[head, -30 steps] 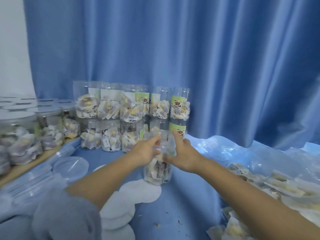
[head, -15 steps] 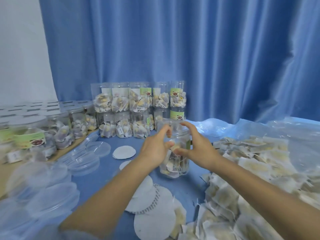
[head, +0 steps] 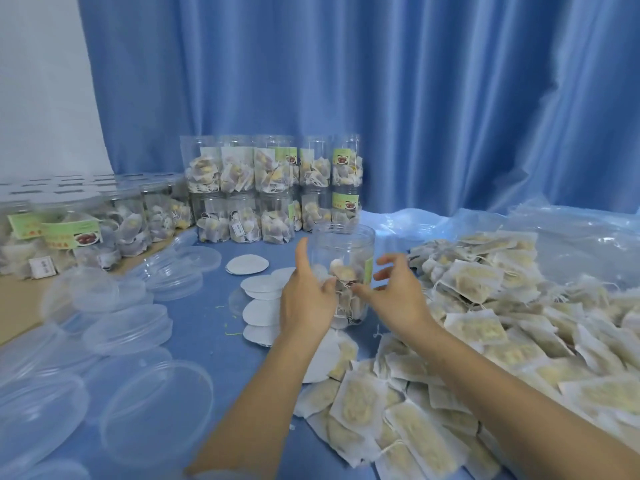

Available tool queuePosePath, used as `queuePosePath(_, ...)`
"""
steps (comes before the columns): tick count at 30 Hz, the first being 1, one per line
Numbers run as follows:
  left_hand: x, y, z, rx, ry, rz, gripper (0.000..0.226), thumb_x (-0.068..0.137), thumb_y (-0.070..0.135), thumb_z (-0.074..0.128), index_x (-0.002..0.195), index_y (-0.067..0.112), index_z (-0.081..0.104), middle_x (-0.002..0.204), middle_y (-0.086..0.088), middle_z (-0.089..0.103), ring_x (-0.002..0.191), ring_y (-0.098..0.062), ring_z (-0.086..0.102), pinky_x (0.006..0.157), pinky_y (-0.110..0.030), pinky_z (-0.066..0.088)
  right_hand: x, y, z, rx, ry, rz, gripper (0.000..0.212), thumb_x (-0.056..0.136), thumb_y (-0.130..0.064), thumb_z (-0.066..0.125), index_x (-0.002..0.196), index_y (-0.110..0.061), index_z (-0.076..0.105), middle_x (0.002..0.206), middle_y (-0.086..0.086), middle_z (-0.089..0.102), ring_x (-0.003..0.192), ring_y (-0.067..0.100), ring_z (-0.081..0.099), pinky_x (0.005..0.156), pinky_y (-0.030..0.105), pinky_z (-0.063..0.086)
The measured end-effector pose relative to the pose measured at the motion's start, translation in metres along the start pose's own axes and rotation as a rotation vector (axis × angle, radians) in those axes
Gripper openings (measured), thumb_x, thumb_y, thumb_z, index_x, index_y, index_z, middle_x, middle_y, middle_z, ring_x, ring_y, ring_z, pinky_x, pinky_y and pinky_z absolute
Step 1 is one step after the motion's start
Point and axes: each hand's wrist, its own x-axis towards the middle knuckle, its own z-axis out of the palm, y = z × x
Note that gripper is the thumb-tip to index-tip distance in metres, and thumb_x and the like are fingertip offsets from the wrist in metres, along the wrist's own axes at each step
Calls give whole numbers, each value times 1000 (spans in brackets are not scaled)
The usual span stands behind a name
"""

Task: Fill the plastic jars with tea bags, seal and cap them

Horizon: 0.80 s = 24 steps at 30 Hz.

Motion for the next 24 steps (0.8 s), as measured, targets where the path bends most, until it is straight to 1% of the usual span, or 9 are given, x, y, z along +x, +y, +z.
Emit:
queuePosePath(2, -6, -6, 1, -83, 53, -68, 68, 91, 19, 56, 146, 24, 17, 129, -6, 55, 102, -26, 61, 82, -37, 49, -8, 5, -4, -144, -191, 27, 12, 78, -31, 73, 78, -23, 64, 73, -9, 64, 67, 11, 58, 65, 26, 48)
queuePosePath(5, -13, -18, 0, -167, 155, -134, 56, 89, 17, 58, 139, 15, 31, 126, -1, 57, 88, -20, 59, 72, -31, 44, -19, 12, -6, -425, -453, -22, 25, 79, -40, 67, 63, -21, 69, 61, -6, 63, 64, 6, 57, 62, 23, 43)
queuePosePath(7, -14, -26, -4, -170, 209, -160, 48, 89, 10, 54, 133, 14, 37, 121, 1, 58, 81, -17, 56, 68, -31, 43, -26, 15, -4, -475, -533, -25, 36, 79, -41, 67, 49, -22, 59, 44, -10, 52, 49, 0, 48, 50, 18, 33)
queuePosePath(9, -14, -34, -8, -166, 263, -168, 41, 88, 6, 52, 127, 14, 41, 117, 2, 60, 80, -18, 56, 69, -33, 45, -28, 15, -1, -486, -545, -35, 31, 79, -37, 70, 54, -20, 65, 45, -12, 56, 46, -1, 47, 47, 14, 32)
queuePosePath(12, -15, -40, -12, -155, 305, -186, 35, 87, 6, 53, 120, 14, 45, 113, 1, 62, 79, -20, 57, 70, -31, 42, -25, 11, -1, -416, -463, -1, 15, 77, -26, 75, 75, -11, 75, 71, -1, 72, 56, 1, 56, 52, 9, 40)
queuePosePath(16, -15, -44, -13, -161, 281, -185, 31, 87, 8, 55, 115, 15, 47, 109, 2, 62, 78, -17, 56, 69, -29, 39, -25, 6, -2, -462, -393, -29, 8, 82, -20, 69, 75, -18, 68, 66, -9, 63, 66, 5, 58, 52, 9, 37)
queuePosePath(21, -16, -45, -10, -207, 163, -150, 20, 88, 10, 55, 103, 22, 51, 91, 11, 64, 68, 3, 55, 51, -7, 40, -12, -16, -6, -178, 7, -240, 10, 89, -7, 58, 85, -17, 57, 77, -2, 65, 67, 16, 61, 64, 22, 48)
queuePosePath(22, -15, -44, -9, -232, 122, -151, 19, 88, 10, 55, 97, 26, 51, 90, 11, 66, 70, -3, 60, 57, -10, 45, -7, -25, -7, -89, 82, -284, 14, 89, -9, 61, 85, -21, 55, 76, -7, 64, 65, 15, 62, 65, 22, 50)
queuePosePath(24, -15, -40, -7, -290, 56, -166, 23, 89, 8, 53, 87, 31, 50, 89, 7, 70, 76, -21, 64, 73, -33, 54, 4, -41, -7, 72, 248, -386, 20, 88, -10, 63, 87, -28, 54, 76, -19, 62, 68, 10, 65, 66, 19, 52)
